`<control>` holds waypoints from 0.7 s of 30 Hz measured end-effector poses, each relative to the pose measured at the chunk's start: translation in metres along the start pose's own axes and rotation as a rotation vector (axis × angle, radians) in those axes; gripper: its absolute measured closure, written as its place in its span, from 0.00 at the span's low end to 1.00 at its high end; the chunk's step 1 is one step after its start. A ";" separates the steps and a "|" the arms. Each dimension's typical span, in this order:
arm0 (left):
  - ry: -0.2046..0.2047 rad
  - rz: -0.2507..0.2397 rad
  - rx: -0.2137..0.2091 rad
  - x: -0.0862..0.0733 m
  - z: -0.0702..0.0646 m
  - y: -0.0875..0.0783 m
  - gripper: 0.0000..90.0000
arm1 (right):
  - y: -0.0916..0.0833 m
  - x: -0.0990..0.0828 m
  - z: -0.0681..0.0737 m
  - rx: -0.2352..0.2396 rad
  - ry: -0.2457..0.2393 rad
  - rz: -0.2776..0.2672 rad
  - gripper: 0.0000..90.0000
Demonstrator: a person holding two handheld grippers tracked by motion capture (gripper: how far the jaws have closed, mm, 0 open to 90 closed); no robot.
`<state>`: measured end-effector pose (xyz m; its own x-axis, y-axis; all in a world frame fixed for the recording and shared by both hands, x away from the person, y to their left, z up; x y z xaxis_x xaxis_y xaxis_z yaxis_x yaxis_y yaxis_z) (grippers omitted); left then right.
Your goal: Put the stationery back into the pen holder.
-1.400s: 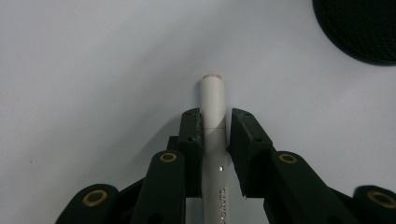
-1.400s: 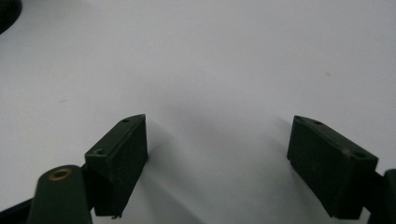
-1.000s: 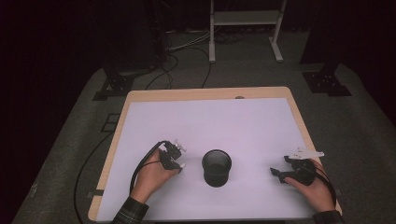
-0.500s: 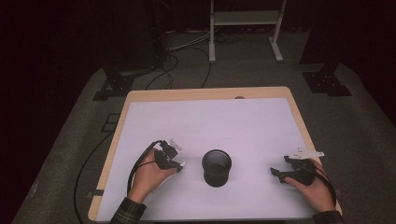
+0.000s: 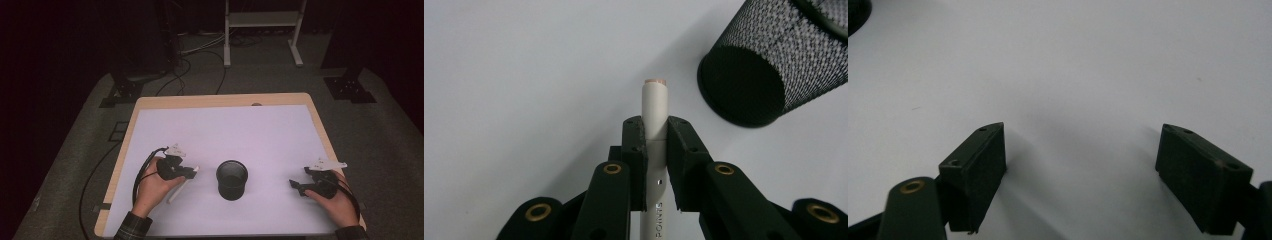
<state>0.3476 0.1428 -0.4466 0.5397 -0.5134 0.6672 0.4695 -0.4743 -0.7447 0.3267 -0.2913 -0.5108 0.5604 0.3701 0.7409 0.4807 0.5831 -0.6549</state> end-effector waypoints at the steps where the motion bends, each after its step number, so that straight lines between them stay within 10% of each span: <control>1: -0.004 -0.017 0.003 0.001 0.000 -0.002 0.87 | 0.000 0.000 0.000 0.000 0.000 0.000 0.21; 21: 0.005 -0.248 -0.010 0.038 -0.005 -0.049 0.87 | 0.000 0.000 0.000 0.001 0.001 0.001 0.21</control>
<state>0.3420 0.1432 -0.3848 0.4054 -0.3837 0.8297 0.5800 -0.5937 -0.5579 0.3268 -0.2915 -0.5108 0.5618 0.3696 0.7401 0.4793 0.5838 -0.6553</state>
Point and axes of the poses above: each handheld gripper's, and its own axes: y roughly forward along the jaws, x roughly out of its top, z roughly to its left, the point moved 4 cm from there along y, roughly forward along the jaws, and after that the axes turned 11 degrees about x, right-handed, at the moved point
